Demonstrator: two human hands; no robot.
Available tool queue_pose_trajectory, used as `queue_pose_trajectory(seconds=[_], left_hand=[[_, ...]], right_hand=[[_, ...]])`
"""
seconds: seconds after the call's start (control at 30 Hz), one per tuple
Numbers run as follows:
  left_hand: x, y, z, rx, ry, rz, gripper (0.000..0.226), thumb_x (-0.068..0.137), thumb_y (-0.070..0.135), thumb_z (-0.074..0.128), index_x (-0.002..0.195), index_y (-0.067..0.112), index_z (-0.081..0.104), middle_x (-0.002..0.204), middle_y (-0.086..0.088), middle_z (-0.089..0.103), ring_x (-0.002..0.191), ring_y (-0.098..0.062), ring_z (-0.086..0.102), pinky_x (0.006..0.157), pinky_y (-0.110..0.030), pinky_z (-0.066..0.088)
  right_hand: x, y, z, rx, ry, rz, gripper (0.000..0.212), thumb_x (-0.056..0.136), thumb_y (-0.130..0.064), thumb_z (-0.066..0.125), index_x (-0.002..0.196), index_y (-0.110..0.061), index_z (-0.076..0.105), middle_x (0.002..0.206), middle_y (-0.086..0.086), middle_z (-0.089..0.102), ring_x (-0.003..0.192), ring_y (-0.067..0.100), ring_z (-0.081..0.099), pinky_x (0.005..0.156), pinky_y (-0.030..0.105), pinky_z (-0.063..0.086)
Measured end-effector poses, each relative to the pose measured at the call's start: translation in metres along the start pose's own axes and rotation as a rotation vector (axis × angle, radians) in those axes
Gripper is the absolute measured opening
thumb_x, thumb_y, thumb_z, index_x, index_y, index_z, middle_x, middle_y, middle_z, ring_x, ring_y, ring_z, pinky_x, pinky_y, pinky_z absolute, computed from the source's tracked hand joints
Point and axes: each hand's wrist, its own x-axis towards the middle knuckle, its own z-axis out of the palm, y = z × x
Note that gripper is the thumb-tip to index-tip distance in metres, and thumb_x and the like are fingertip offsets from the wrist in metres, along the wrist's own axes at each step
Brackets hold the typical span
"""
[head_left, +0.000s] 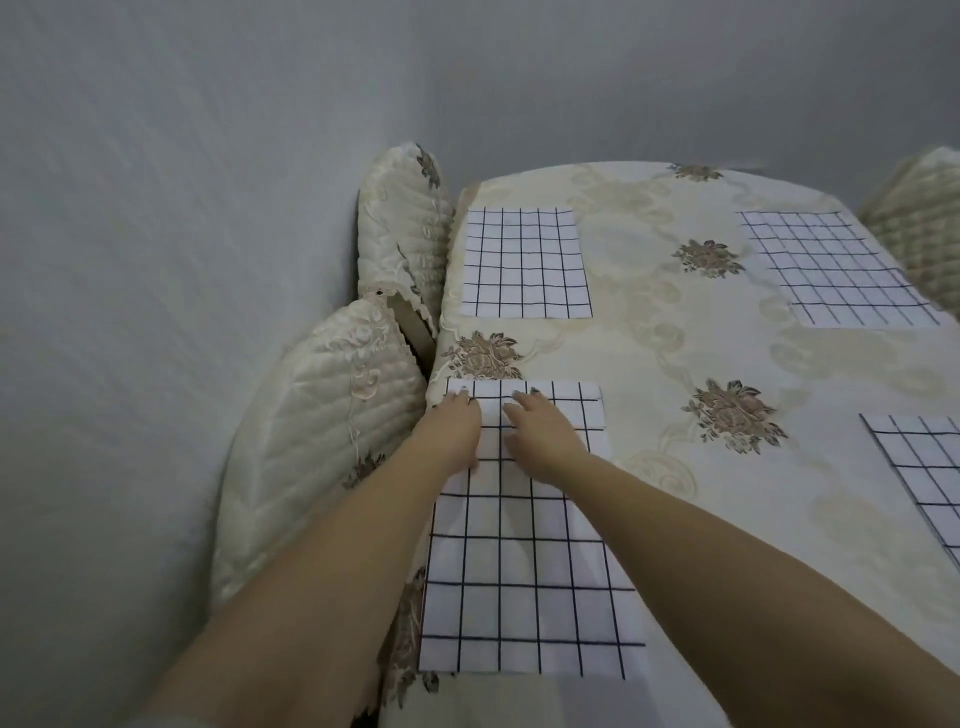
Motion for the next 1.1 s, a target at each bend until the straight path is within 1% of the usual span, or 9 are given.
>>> queue_pose_trajectory(seconds=[0.07, 0.2, 0.3, 0.4, 0.5, 0.63, 0.8, 0.93, 1.1], left_hand=[[0.016, -0.002, 0.002, 0.067, -0.069, 0.009, 0.1, 0.074, 0.038, 0.078, 0.148, 0.005, 0.02, 0.16, -0.015, 0.008, 0.147, -0.029, 0.013, 0.116, -0.043, 0.027], [0.025, -0.007, 0.007, 0.123, -0.15, 0.038, 0.122, 0.065, 0.05, 0.081, 0.152, 0.005, 0.007, 0.16, -0.016, 0.002, 0.149, -0.03, 0.001, 0.117, -0.047, 0.023], [0.02, -0.009, 0.005, 0.178, -0.192, 0.059, 0.13, 0.065, 0.053, 0.08, 0.152, 0.003, -0.004, 0.16, -0.016, -0.008, 0.149, -0.029, -0.007, 0.118, -0.048, 0.02], [0.019, -0.01, 0.005, 0.199, -0.222, 0.06, 0.132, 0.066, 0.054, 0.079, 0.151, 0.004, -0.01, 0.16, -0.014, -0.015, 0.148, -0.028, -0.011, 0.119, -0.049, 0.019], [0.017, -0.01, 0.005, 0.212, -0.219, 0.06, 0.132, 0.068, 0.055, 0.077, 0.151, 0.005, -0.012, 0.16, -0.013, -0.016, 0.148, -0.027, -0.011, 0.118, -0.049, 0.018], [0.011, -0.008, 0.002, 0.212, -0.177, 0.054, 0.129, 0.069, 0.056, 0.076, 0.151, 0.006, -0.009, 0.16, -0.013, -0.014, 0.148, -0.028, -0.011, 0.119, -0.052, 0.01], [-0.02, 0.0, 0.001, 0.024, -0.078, 0.026, 0.122, 0.073, 0.055, 0.073, 0.152, 0.011, -0.008, 0.16, -0.01, -0.016, 0.148, -0.026, -0.014, 0.119, -0.052, 0.007], [-0.067, 0.005, 0.014, -0.059, -0.042, 0.024, 0.11, 0.076, 0.052, 0.072, 0.153, 0.01, 0.006, 0.161, -0.011, -0.007, 0.149, -0.026, -0.006, 0.119, -0.046, 0.016], [-0.12, 0.018, 0.043, -0.153, -0.025, 0.034, 0.102, 0.081, 0.046, 0.07, 0.153, 0.008, 0.008, 0.161, -0.013, -0.005, 0.149, -0.026, -0.005, 0.12, -0.042, 0.016]], right_hand=[[0.015, -0.002, 0.004, -0.04, -0.084, -0.037, 0.059, 0.095, -0.03, 0.048, 0.147, -0.011, 0.028, 0.159, 0.007, 0.015, 0.148, 0.029, 0.007, 0.118, 0.047, 0.017], [0.026, 0.0, 0.005, -0.089, -0.218, -0.048, 0.091, 0.083, -0.049, 0.065, 0.153, -0.023, 0.012, 0.162, 0.001, 0.001, 0.149, 0.027, 0.001, 0.118, 0.051, 0.011], [0.021, 0.015, -0.002, -0.118, -0.238, -0.001, 0.104, 0.075, -0.056, 0.07, 0.153, -0.025, 0.008, 0.162, 0.004, -0.004, 0.149, 0.028, -0.001, 0.119, 0.048, 0.013], [0.008, 0.043, -0.012, -0.104, -0.245, 0.087, 0.109, 0.071, -0.054, 0.074, 0.153, -0.025, 0.007, 0.161, 0.006, -0.005, 0.149, 0.027, -0.002, 0.119, 0.047, 0.016], [-0.007, 0.068, -0.019, -0.123, -0.222, 0.163, 0.107, 0.071, -0.054, 0.074, 0.152, -0.022, 0.011, 0.161, 0.008, 0.0, 0.149, 0.027, 0.003, 0.118, 0.047, 0.019], [-0.02, 0.066, -0.024, -0.144, -0.129, 0.154, 0.09, 0.071, -0.051, 0.075, 0.141, -0.014, 0.032, 0.151, 0.009, 0.028, 0.14, 0.028, 0.027, 0.112, 0.042, 0.03], [-0.052, 0.037, -0.031, -0.039, -0.063, 0.042, 0.082, 0.089, -0.042, 0.061, 0.152, -0.013, 0.017, 0.161, 0.008, 0.009, 0.149, 0.024, 0.005, 0.12, 0.038, 0.013], [-0.093, 0.01, -0.022, 0.032, -0.046, 0.019, 0.07, 0.095, -0.033, 0.053, 0.152, -0.014, 0.016, 0.162, 0.007, 0.006, 0.149, 0.023, 0.002, 0.119, 0.036, 0.01], [-0.131, -0.023, 0.009, 0.05, -0.092, -0.004, 0.067, 0.097, -0.032, 0.048, 0.152, -0.014, 0.015, 0.162, 0.007, 0.005, 0.149, 0.024, 0.0, 0.12, 0.038, 0.008]])
